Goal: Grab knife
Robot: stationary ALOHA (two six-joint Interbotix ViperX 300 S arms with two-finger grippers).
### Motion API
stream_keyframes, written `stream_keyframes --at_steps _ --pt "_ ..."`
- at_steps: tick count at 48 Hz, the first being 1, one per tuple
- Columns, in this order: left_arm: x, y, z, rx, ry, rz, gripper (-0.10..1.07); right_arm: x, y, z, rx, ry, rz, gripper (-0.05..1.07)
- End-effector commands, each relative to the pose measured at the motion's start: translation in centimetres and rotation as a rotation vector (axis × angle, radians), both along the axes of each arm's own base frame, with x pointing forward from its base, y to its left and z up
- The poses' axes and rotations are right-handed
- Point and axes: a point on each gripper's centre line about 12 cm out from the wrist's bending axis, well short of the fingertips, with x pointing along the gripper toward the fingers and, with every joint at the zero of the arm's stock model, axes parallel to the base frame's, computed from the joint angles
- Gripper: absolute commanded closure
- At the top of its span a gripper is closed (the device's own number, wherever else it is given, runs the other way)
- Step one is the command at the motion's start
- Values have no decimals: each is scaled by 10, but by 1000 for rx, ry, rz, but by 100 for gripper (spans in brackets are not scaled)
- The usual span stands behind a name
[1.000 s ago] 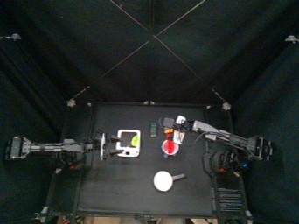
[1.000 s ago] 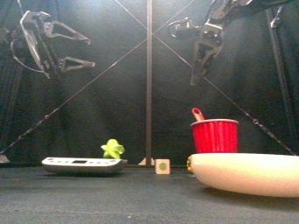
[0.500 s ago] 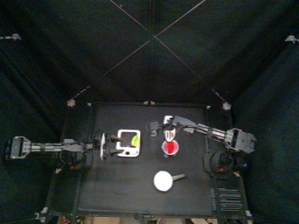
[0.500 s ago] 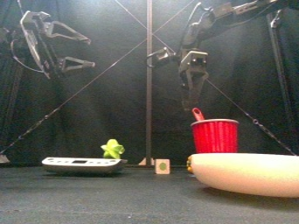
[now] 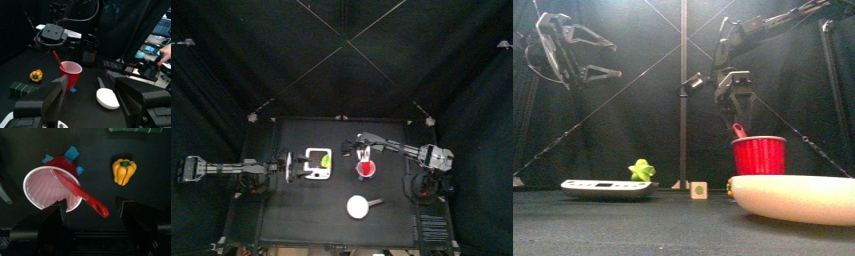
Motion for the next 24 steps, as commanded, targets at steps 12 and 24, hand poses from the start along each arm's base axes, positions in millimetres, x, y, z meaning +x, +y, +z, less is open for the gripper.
stream_keyframes --at_steps 12,24 --pt "2 1 5 3 -20 3 1 6 -5 8 0 -18 -6 15" --pt "1 1 4 4 -16 2 1 4 -4 7 3 -5 -7 34"
